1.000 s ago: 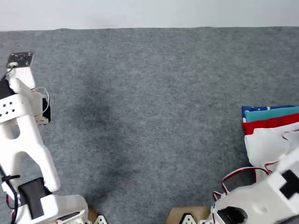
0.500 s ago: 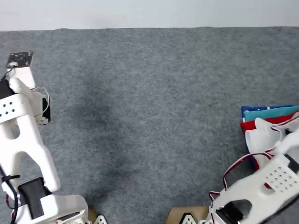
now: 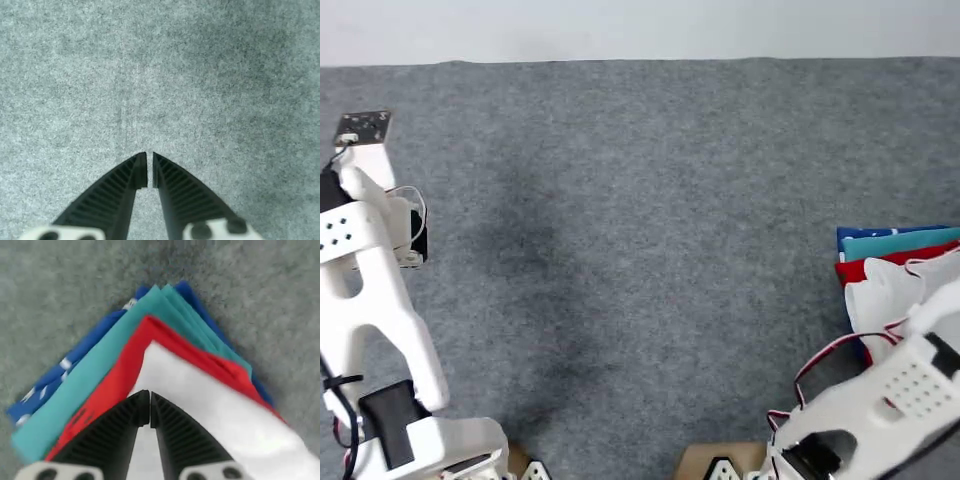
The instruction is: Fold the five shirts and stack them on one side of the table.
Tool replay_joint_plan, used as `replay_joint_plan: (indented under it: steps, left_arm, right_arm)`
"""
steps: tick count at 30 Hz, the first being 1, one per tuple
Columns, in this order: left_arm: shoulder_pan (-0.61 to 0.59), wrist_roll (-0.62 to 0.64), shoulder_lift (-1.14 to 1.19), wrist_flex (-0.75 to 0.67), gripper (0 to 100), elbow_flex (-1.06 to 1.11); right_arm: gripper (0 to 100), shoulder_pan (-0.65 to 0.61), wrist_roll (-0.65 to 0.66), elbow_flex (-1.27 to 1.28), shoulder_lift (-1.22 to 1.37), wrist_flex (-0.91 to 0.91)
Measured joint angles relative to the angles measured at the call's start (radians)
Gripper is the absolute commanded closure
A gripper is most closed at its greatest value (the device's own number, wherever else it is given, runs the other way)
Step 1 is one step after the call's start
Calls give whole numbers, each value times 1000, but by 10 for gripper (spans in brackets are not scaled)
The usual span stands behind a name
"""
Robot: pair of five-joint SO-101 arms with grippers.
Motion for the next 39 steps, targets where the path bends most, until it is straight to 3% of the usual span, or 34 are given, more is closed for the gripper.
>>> replay_joint_plan:
  steps: [6, 9, 14, 27, 39]
  left_arm:
    - [0, 0, 0, 0, 969, 0]
    - [0, 0, 0, 0, 969, 0]
    - [0, 0, 0, 0, 969, 0]
    - [0, 0, 0, 0, 968, 0]
    - [0, 0, 0, 0, 968, 0]
  right_arm:
    - [989, 2, 0, 0, 176, -186]
    - [989, 2, 0, -35, 178, -195]
    - [989, -11, 0, -140, 132, -58]
    - [989, -232, 0, -169, -86, 468]
    - [989, -167, 0, -80, -89, 489]
